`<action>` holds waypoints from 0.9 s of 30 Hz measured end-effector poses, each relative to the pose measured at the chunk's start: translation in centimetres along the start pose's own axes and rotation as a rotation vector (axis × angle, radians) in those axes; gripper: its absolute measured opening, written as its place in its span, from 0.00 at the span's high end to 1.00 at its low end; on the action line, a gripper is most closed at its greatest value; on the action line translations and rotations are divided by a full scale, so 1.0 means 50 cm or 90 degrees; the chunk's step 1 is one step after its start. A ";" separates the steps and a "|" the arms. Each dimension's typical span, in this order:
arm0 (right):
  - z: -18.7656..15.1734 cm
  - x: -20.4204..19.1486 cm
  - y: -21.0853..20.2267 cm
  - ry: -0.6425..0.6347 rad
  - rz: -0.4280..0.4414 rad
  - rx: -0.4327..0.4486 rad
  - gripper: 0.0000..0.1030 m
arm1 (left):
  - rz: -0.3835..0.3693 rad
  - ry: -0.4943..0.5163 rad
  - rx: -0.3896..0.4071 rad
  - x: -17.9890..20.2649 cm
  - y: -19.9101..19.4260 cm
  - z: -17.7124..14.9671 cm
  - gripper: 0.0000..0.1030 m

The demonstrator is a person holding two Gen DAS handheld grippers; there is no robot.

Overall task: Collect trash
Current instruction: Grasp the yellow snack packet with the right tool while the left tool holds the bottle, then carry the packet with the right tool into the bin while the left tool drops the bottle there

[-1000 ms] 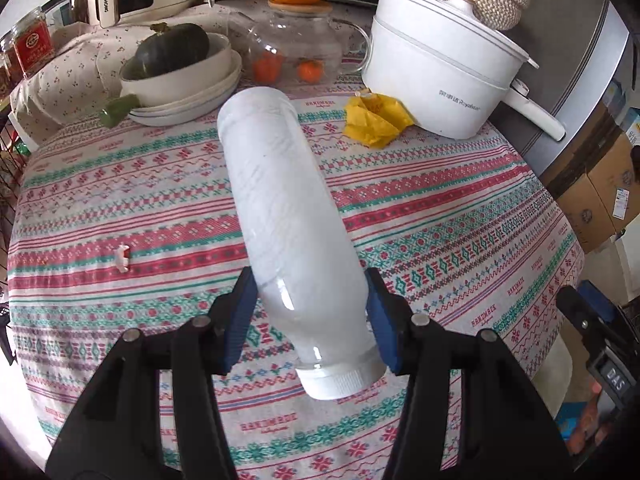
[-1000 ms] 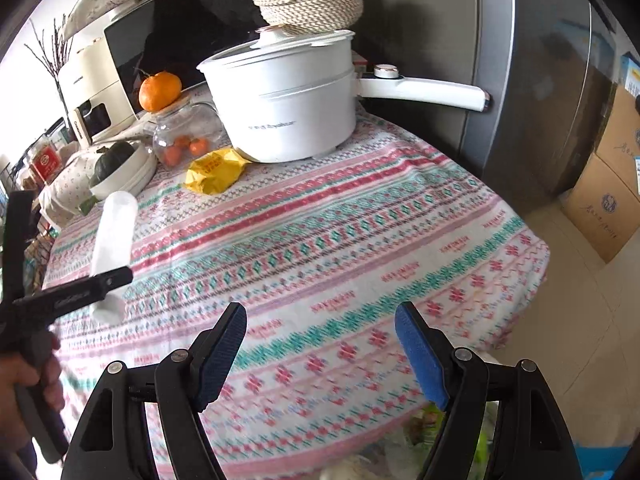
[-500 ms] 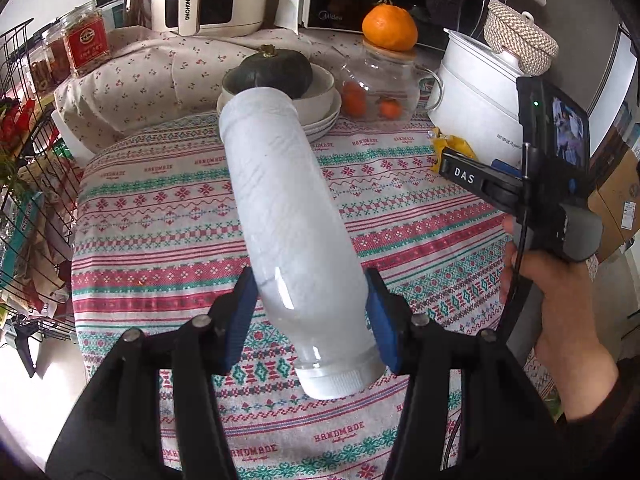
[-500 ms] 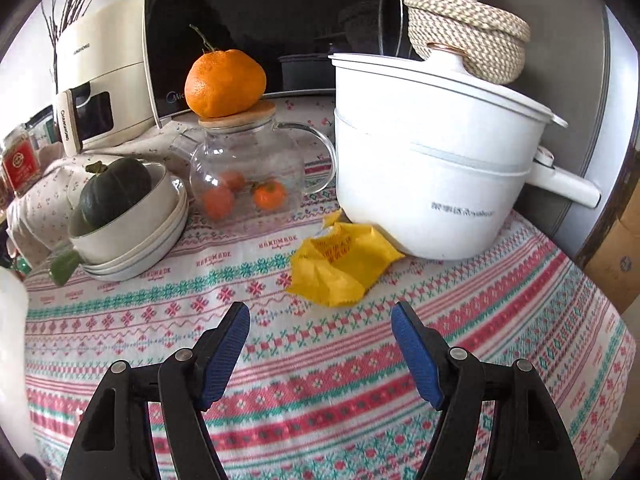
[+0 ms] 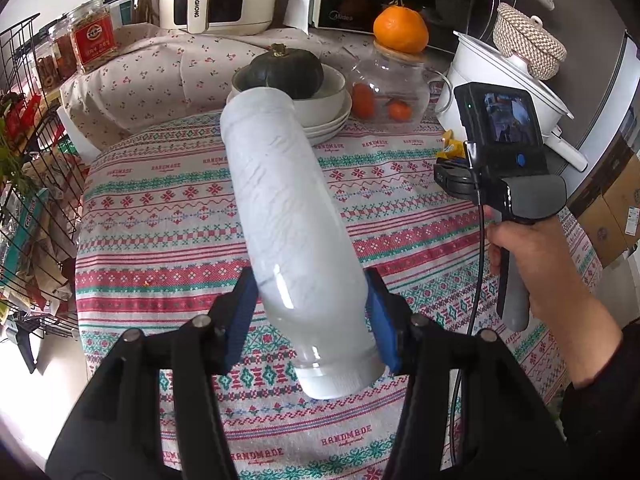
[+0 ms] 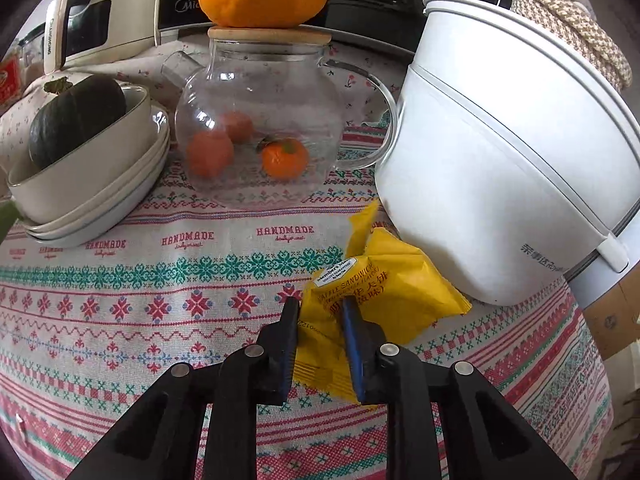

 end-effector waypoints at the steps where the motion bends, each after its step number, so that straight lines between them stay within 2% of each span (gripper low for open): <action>1: -0.001 -0.002 -0.005 -0.010 -0.004 0.003 0.88 | 0.001 0.002 0.001 0.002 -0.001 -0.001 0.47; 5: -0.014 0.011 -0.038 -0.014 0.019 0.008 0.94 | 0.000 -0.001 0.004 0.008 -0.012 0.000 0.47; 11: -0.049 0.046 -0.122 -0.028 0.047 0.018 0.95 | -0.004 0.006 0.030 0.034 -0.059 0.006 0.47; 18: -0.093 0.135 -0.303 -0.028 0.070 0.066 0.95 | -0.011 0.029 0.067 0.095 -0.148 -0.008 0.47; 27: -0.176 0.265 -0.525 -0.006 0.091 0.124 0.95 | -0.044 0.074 0.102 0.204 -0.267 -0.090 0.47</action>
Point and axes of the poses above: each gripper's, at about its wrist camera, not at the fingertips, and y roughly the way its jaws point, x to its right, z to its top, the point moved 5 cm from there along y, roughly the way its jaws point, and after that the axes turned 5 degrees about -z, right-handed, at the moved point
